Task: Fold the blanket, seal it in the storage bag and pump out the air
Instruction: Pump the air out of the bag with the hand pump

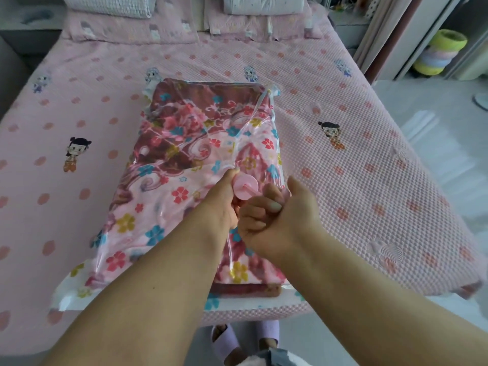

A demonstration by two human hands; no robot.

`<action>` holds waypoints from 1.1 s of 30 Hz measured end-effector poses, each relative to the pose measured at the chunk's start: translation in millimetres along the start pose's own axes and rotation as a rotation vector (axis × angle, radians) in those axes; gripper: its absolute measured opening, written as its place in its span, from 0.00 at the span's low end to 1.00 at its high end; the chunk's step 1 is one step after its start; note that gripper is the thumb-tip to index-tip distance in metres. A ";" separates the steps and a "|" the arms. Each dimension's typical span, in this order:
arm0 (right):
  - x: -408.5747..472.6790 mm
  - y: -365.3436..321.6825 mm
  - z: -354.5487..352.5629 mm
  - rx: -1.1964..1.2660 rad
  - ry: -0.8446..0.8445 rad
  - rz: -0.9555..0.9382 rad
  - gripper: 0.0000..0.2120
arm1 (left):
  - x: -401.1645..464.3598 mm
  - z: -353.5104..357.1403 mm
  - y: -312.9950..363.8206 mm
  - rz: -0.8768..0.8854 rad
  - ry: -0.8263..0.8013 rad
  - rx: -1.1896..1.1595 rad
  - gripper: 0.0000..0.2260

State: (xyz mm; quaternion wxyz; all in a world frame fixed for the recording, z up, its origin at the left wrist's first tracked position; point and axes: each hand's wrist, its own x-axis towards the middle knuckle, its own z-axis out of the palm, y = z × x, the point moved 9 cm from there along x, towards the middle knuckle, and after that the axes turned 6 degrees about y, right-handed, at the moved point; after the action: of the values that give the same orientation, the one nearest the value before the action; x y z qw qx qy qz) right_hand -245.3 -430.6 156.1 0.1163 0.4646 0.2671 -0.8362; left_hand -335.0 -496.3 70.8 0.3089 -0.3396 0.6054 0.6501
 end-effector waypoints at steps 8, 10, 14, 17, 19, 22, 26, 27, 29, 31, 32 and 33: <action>-21.6 13.3 1.7 -0.037 -0.078 0.020 0.28 | 7.6 -6.3 -4.8 -0.002 0.009 -0.025 0.20; -19.4 9.6 -5.9 -0.060 -0.030 -0.018 0.28 | 5.2 -5.6 -3.0 -0.001 0.004 -0.013 0.21; 23.5 -4.0 22.3 -0.001 0.066 -0.015 0.29 | 0.0 8.5 4.2 0.012 -0.110 -0.008 0.29; 17.1 -11.3 14.3 -0.107 -0.049 -0.155 0.28 | 4.0 5.9 2.0 0.006 -0.077 -0.059 0.26; -9.0 6.5 8.7 -0.058 -0.089 -0.013 0.29 | 7.8 -3.4 -4.4 -0.020 -0.002 -0.093 0.19; -11.9 3.7 -3.9 -0.070 -0.013 -0.016 0.29 | 8.4 -5.3 -1.9 0.002 0.030 -0.046 0.19; 24.3 -9.1 18.7 -0.079 0.051 -0.061 0.30 | 0.9 10.0 3.2 0.010 -0.116 -0.025 0.28; 23.0 -17.3 14.1 -0.169 0.009 -0.162 0.30 | 2.3 11.2 2.5 0.011 -0.121 -0.023 0.27; 5.2 -9.7 7.5 -0.185 -0.093 -0.168 0.29 | 6.0 3.7 -1.9 -0.003 -0.051 -0.004 0.21; -20.1 10.5 -0.6 -0.125 -0.076 -0.002 0.30 | 7.8 -5.9 -7.3 -0.010 0.013 -0.027 0.19; -22.6 12.0 -7.8 -0.142 -0.032 -0.009 0.30 | 7.8 -8.2 -6.8 -0.011 0.028 -0.045 0.18; -17.4 8.1 -11.8 -0.135 -0.005 -0.027 0.30 | 9.0 -7.9 -5.2 -0.008 0.030 -0.037 0.17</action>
State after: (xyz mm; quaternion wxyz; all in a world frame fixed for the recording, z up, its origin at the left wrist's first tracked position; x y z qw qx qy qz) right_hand -223.8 -431.8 162.9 0.1366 0.4501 0.3288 -0.8189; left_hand -335.4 -503.8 60.2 0.2961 -0.3576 0.5966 0.6546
